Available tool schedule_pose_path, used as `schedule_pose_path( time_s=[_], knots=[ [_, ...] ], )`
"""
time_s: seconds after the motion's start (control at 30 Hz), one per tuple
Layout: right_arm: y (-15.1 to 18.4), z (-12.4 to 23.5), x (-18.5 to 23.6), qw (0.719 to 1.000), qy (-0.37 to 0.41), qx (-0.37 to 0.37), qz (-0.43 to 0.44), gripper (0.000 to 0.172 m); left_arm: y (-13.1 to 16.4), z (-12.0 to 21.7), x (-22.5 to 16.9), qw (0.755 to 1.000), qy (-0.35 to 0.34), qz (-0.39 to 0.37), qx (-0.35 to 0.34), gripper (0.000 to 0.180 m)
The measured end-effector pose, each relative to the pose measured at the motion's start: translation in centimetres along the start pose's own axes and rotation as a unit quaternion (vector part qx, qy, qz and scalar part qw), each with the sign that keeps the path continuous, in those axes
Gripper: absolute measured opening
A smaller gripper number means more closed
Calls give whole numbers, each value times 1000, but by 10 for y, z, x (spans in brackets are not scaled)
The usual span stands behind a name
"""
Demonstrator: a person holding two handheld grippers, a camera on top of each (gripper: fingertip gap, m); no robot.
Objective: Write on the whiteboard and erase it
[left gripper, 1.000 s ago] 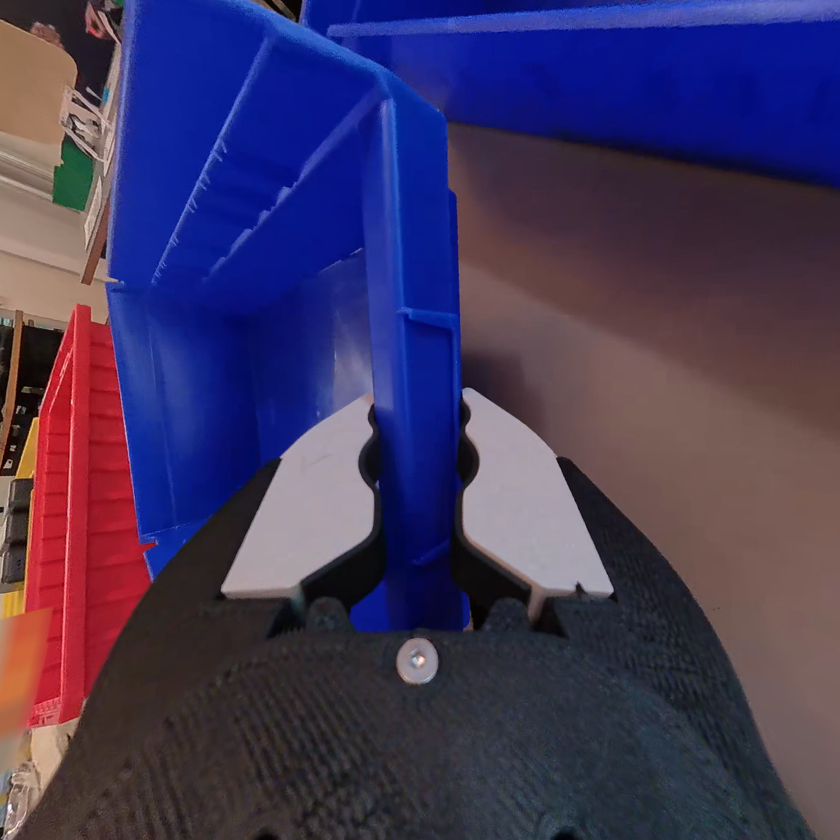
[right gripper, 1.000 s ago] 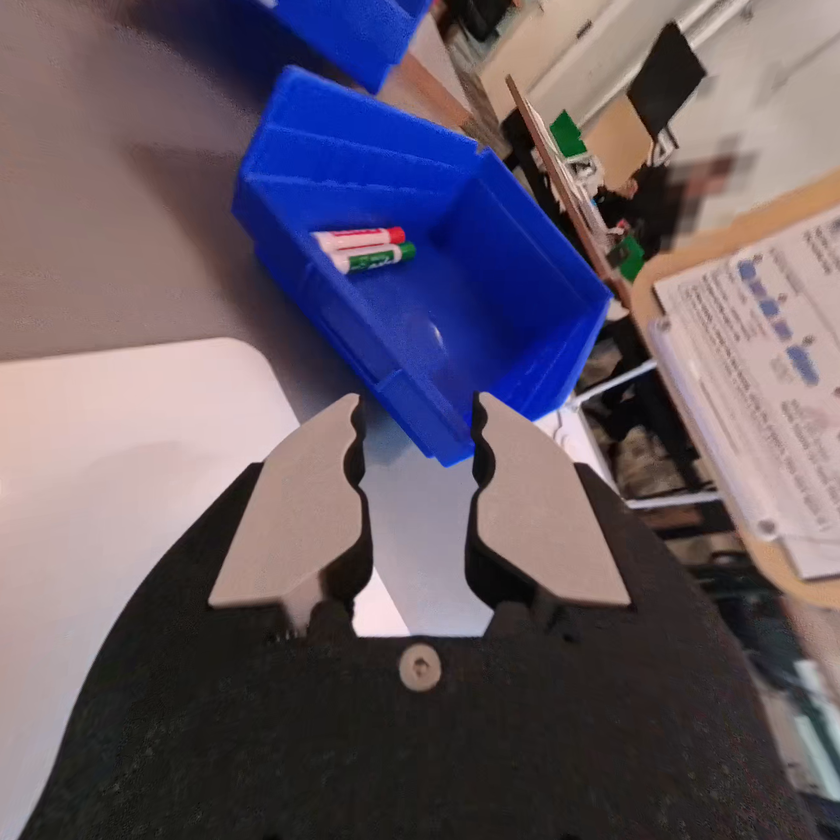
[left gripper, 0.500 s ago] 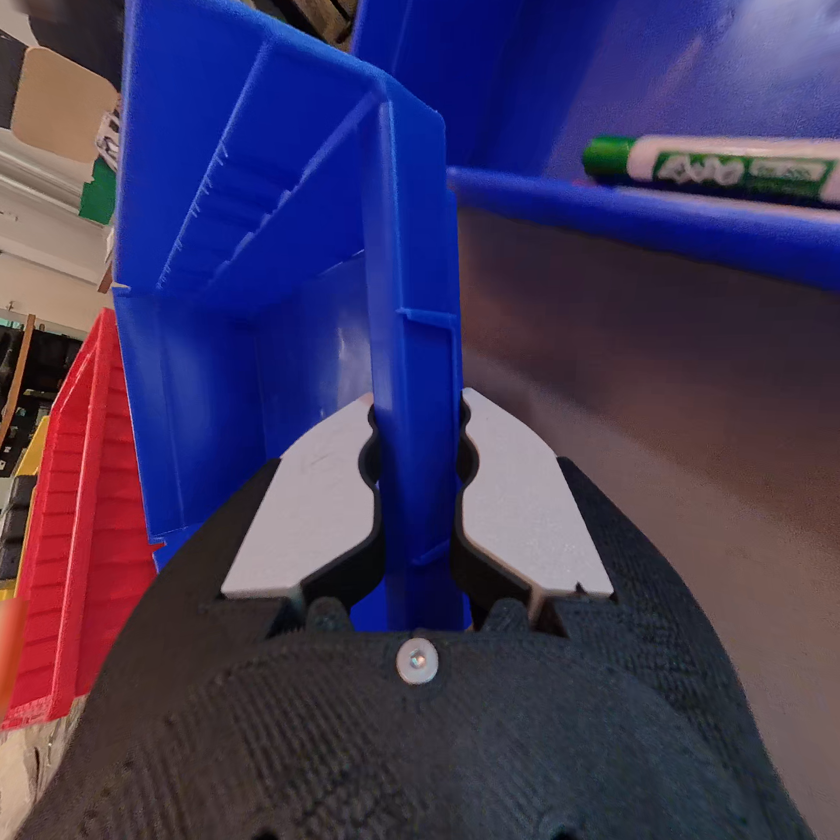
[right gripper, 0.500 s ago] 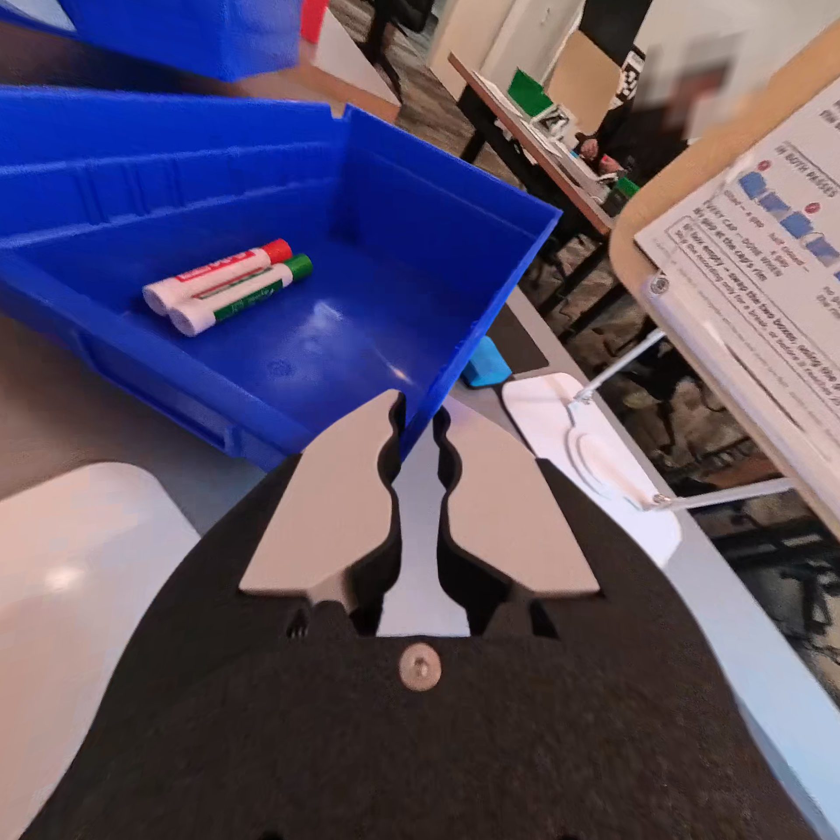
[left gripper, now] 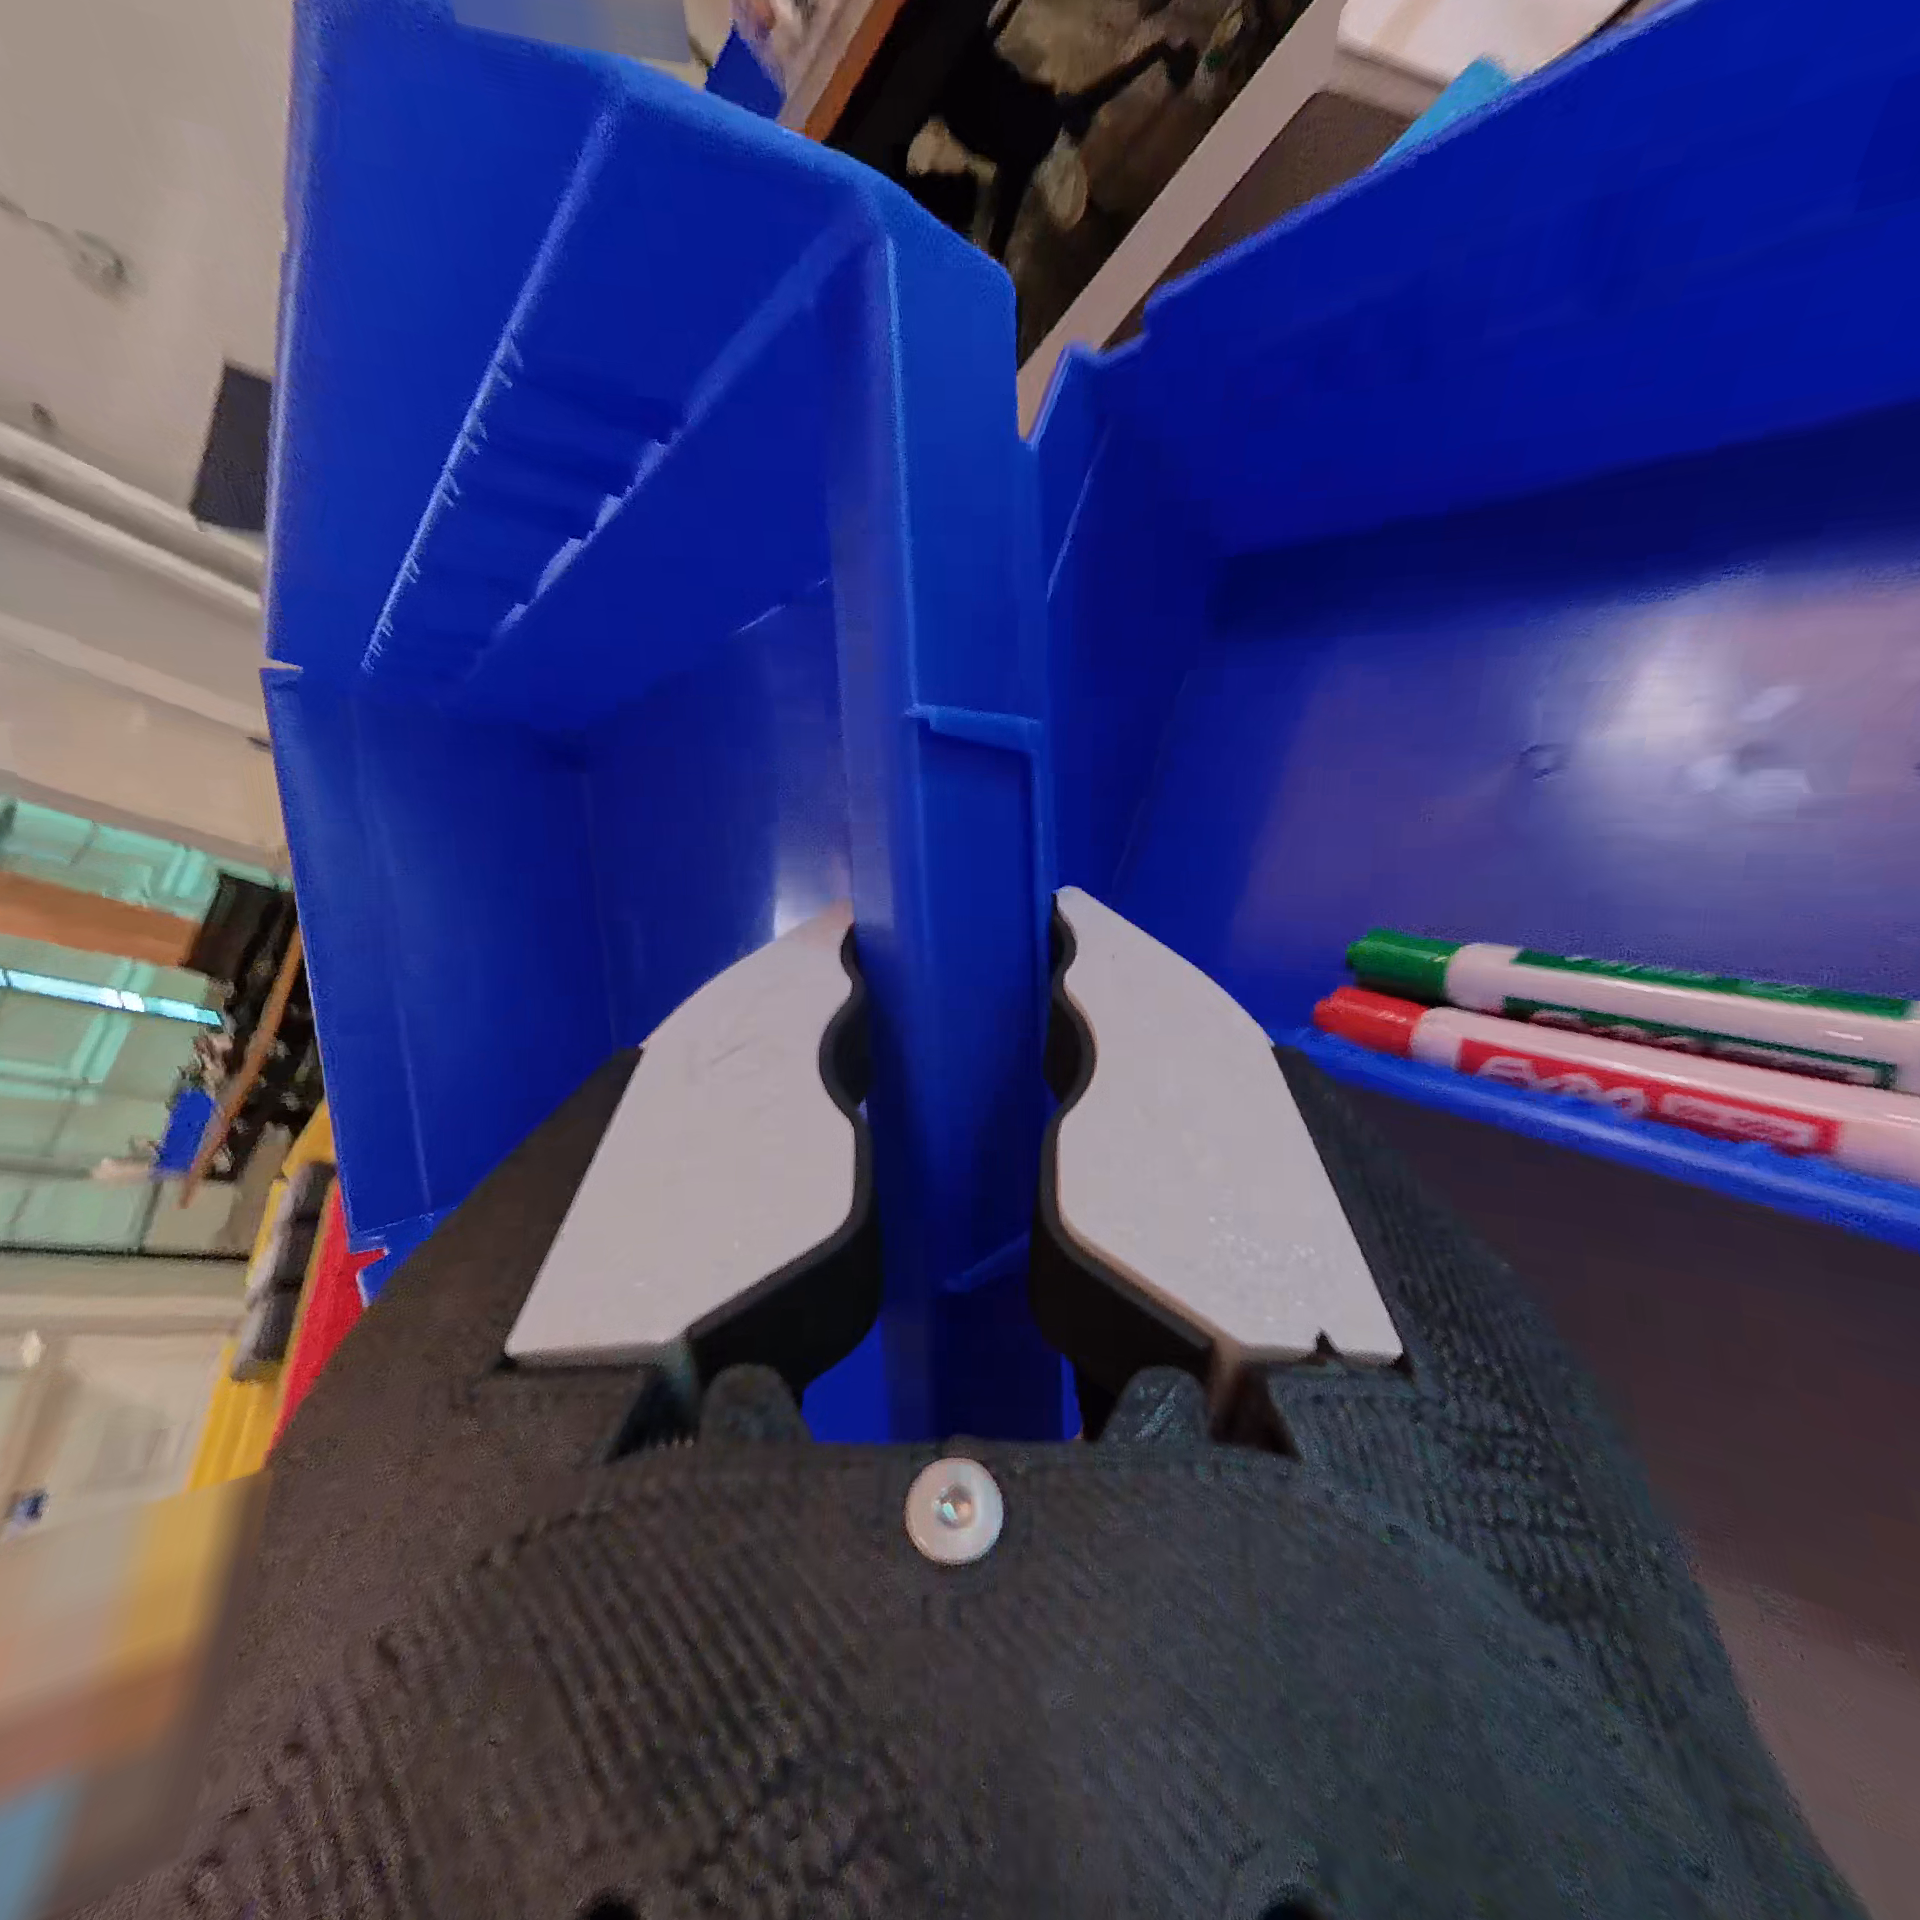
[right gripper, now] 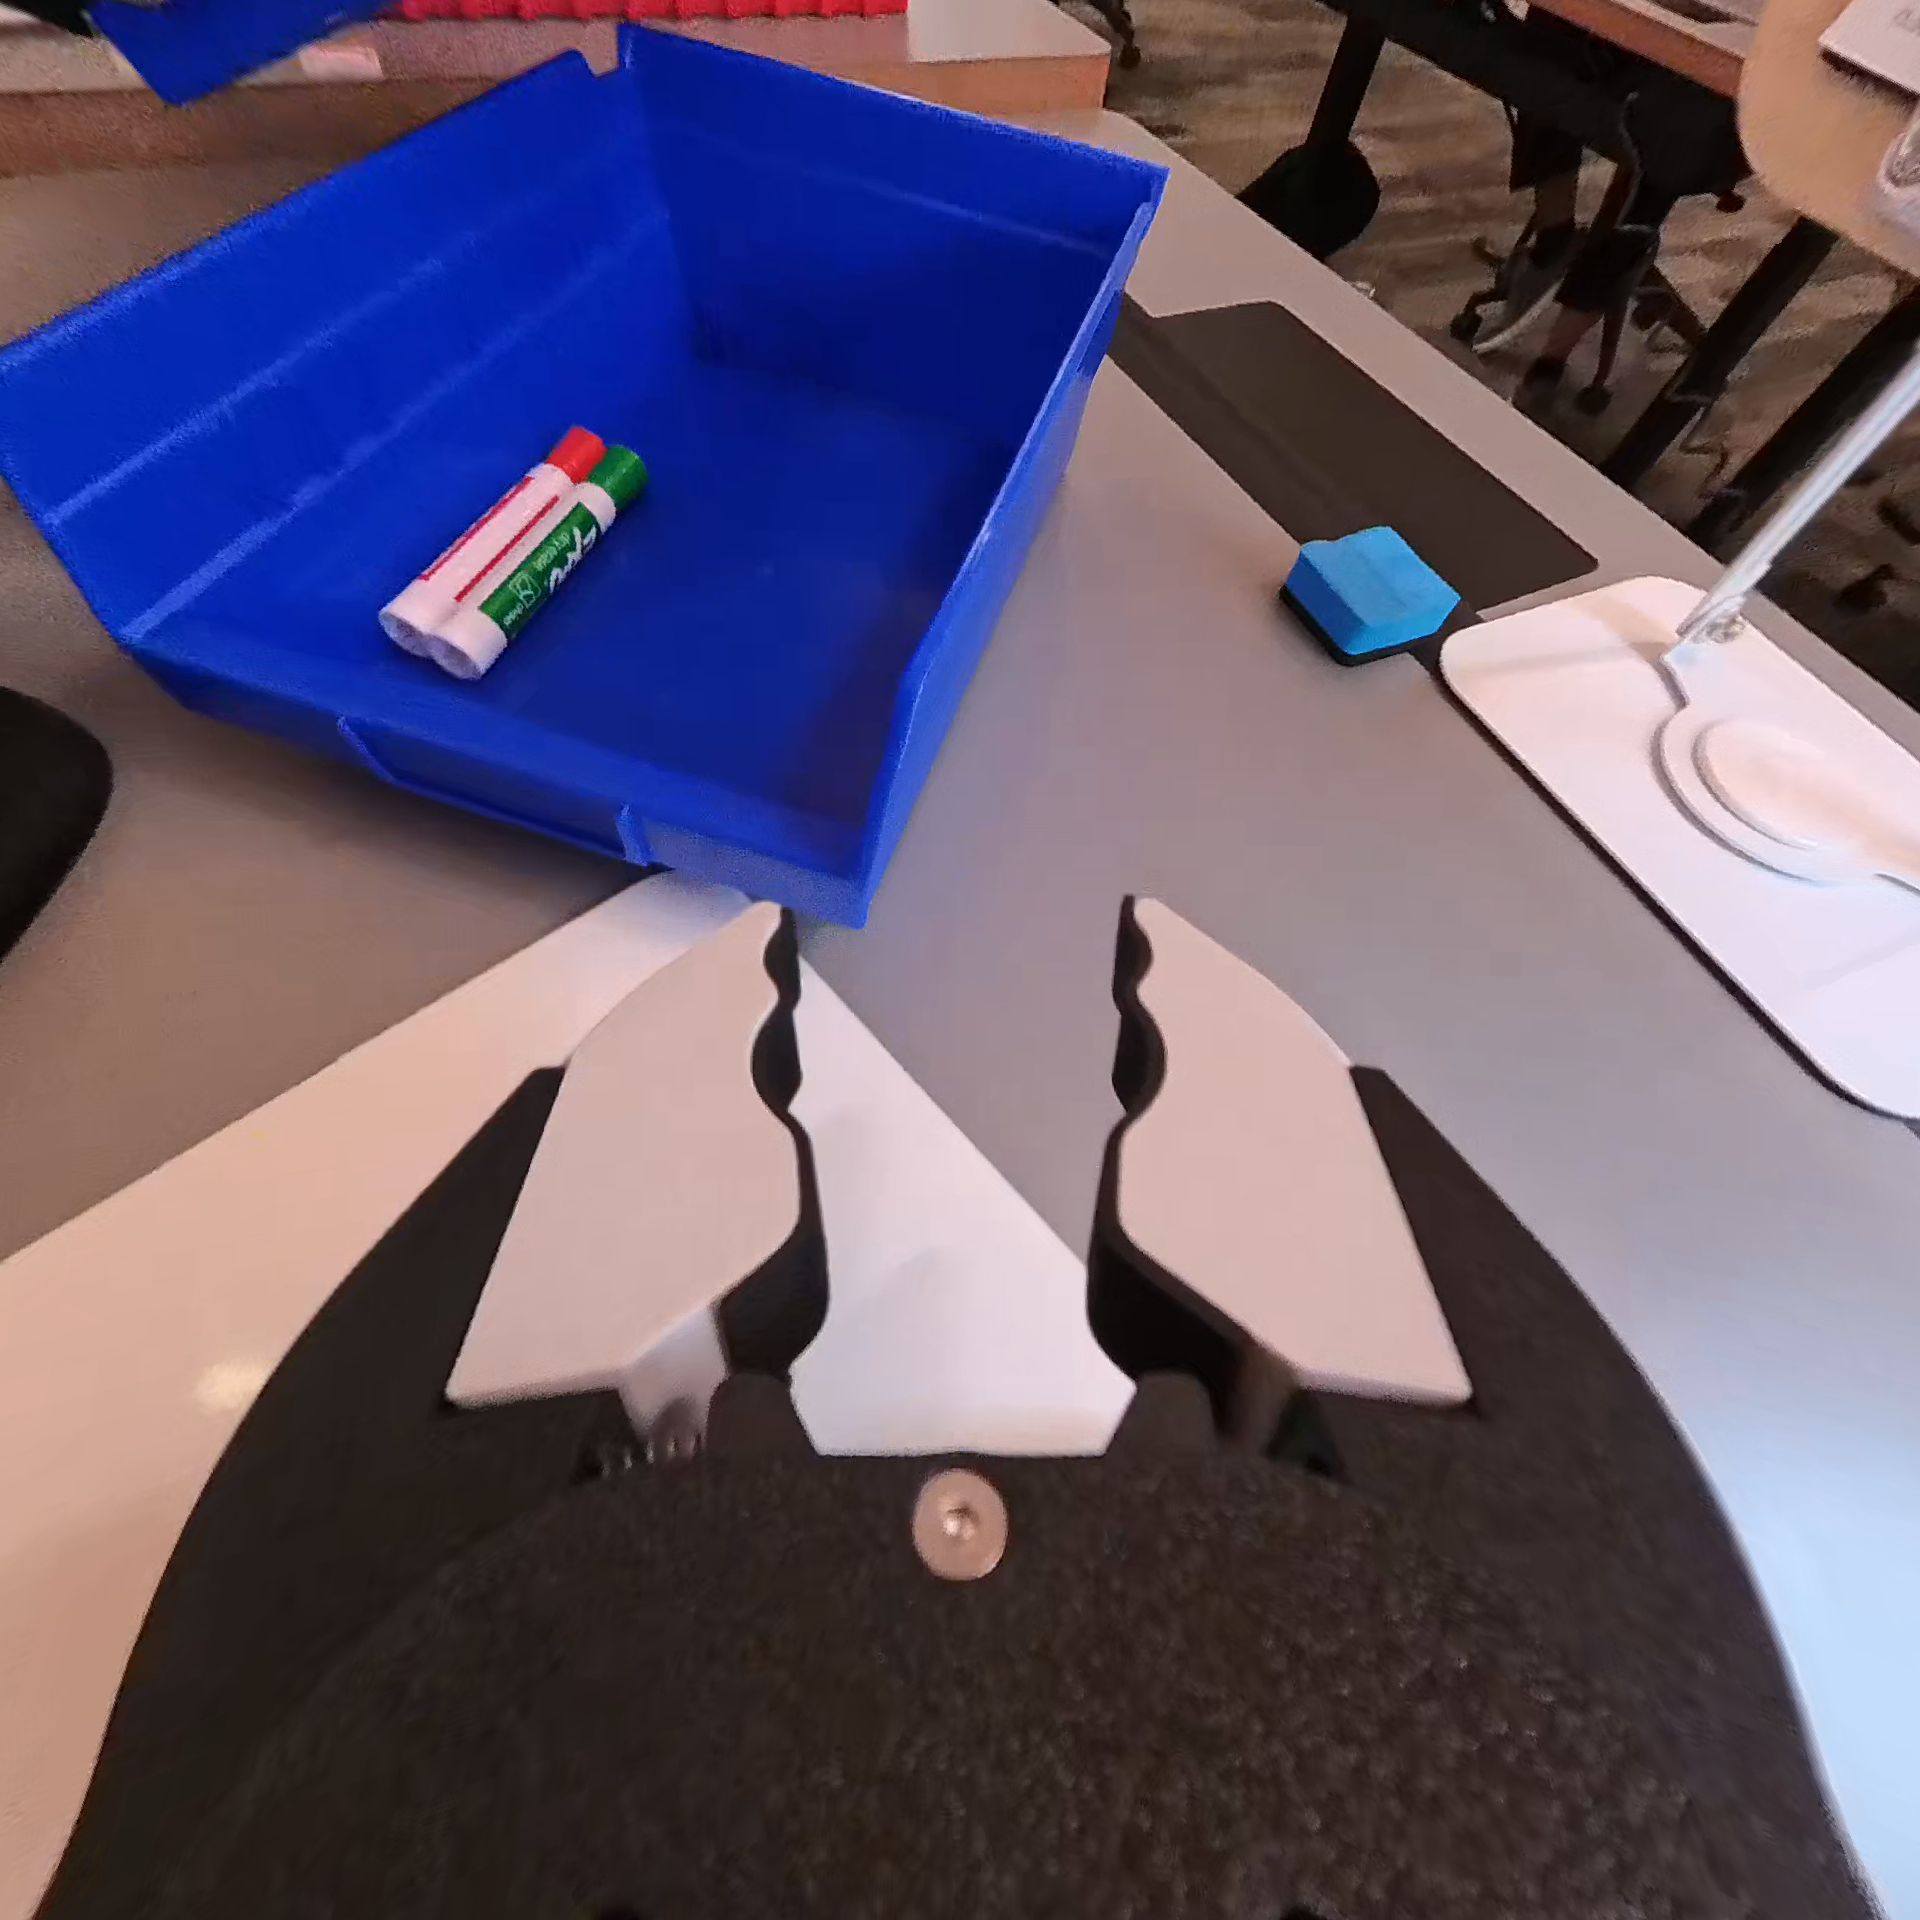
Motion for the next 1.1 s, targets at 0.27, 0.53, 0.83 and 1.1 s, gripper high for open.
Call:
schedule_pose_path(
  time_s=[0.27,0.53,0.83,1.1],
  knots=[
    [-36,53,27,995,-39,-84,-43,59,-100,38,-90,976,41,-172,-131,31],
    [-57,98,14,988,87,-128,-8,53,-159,53,-212,927,98,-302,-202,31],
    [-19,169,-25,956,274,-70,84,7,-216,77,-290,902,94,-330,-260,40],
    [8,247,-54,925,372,-63,46,1,-242,139,-338,852,212,-300,-372,38]
  ],
)
Point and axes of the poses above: each gripper's, where its closed fingertips meet, z back along the fingers, y out of its underside, x = y × z across the jaws, the point moved 2 cm from there along z, back along the fingers, and after that the axes turned 3 degrees about z, right-handed, at the moved point
